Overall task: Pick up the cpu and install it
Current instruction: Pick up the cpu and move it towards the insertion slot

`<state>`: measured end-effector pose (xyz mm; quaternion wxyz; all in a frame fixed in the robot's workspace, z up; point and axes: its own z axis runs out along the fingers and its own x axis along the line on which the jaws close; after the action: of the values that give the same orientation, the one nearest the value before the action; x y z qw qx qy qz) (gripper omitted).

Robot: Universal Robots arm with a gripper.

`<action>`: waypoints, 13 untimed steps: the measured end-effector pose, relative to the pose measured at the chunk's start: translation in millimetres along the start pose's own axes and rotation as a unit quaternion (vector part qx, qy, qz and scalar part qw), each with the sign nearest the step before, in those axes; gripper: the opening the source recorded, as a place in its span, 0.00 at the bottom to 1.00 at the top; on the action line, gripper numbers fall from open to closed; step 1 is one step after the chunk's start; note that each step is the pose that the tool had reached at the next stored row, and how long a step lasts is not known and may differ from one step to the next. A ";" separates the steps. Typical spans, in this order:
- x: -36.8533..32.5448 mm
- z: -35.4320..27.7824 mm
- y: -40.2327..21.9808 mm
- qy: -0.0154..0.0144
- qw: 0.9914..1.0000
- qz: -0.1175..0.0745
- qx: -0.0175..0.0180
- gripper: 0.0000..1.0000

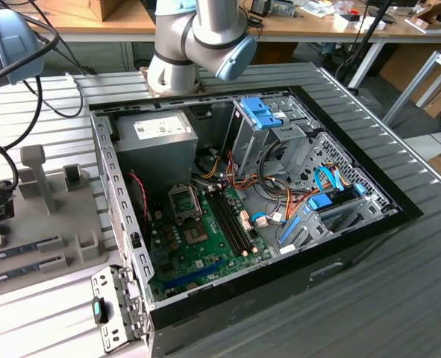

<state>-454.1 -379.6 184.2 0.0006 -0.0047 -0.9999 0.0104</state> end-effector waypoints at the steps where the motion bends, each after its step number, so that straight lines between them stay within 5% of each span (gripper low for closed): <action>1: 0.1 -0.6 0.0 0.000 1.000 0.000 0.000 0.65; 13: 3.3 -3.0 0.0 0.000 1.000 0.000 -0.001 0.65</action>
<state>-457.3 -379.5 187.2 0.0006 -0.0046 -0.9999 0.0093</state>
